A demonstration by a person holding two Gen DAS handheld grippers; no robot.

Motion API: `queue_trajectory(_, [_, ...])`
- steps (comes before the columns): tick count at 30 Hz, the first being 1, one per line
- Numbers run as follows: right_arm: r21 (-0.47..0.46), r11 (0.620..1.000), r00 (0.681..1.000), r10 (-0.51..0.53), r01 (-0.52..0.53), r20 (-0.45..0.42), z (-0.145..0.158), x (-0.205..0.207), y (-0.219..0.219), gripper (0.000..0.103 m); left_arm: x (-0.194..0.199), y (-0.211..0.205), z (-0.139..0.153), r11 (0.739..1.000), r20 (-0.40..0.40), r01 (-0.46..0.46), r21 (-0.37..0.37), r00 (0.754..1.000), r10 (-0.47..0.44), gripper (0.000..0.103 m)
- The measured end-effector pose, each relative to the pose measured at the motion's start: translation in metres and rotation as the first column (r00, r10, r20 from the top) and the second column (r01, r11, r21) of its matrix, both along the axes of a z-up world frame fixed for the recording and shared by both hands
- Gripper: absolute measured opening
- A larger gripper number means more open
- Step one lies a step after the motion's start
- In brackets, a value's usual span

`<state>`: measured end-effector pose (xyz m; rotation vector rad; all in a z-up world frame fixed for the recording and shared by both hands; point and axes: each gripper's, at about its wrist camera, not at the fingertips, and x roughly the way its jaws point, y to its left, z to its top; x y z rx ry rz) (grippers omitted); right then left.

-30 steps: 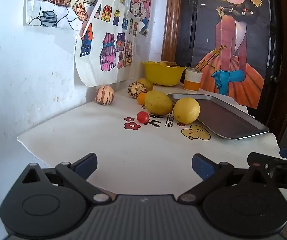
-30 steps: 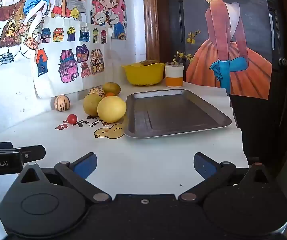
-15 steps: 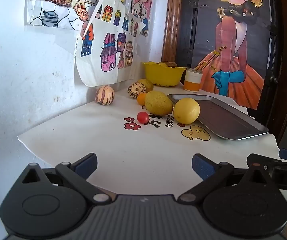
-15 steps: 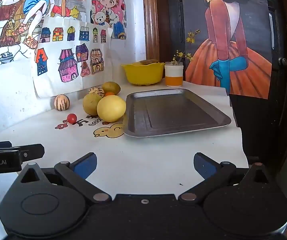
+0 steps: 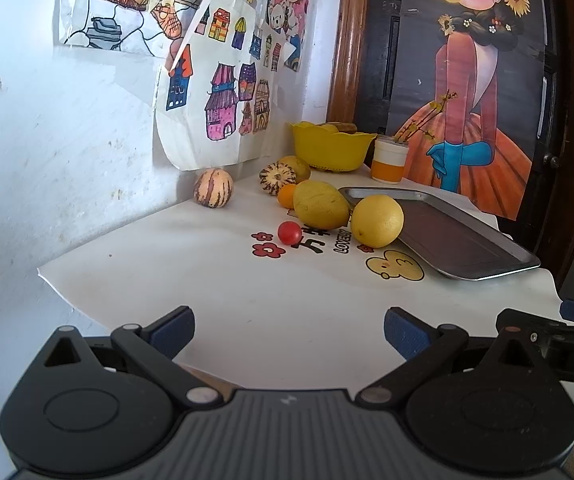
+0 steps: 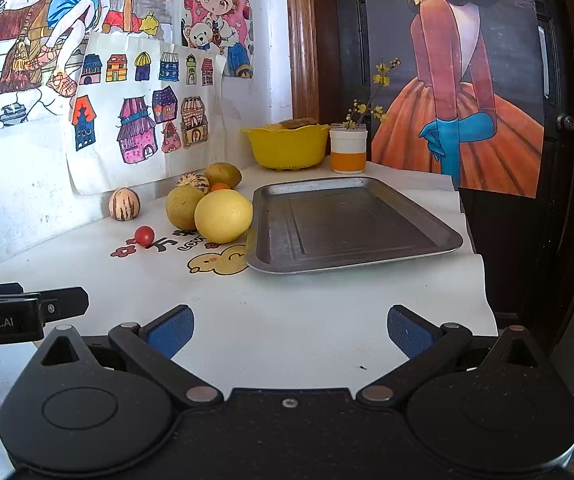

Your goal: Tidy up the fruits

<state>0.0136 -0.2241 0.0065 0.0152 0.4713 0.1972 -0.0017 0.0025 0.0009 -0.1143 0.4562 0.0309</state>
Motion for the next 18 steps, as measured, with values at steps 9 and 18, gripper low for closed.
queue_trajectory(9, [-0.001,1.0,1.0,0.0,0.0,-0.001,-0.0006,-0.0001,0.0001,0.102,0.0001,0.0004,-0.0002,1.0,0.0,0.001,0.0,1.0,-0.001,0.103])
queue_trajectory(18, [-0.001,1.0,1.0,0.001,-0.001,-0.001,-0.0013,0.0004,0.0003,0.102,-0.0001,0.001,-0.0016,1.0,-0.002,-0.001,-0.002,1.0,0.001,0.103])
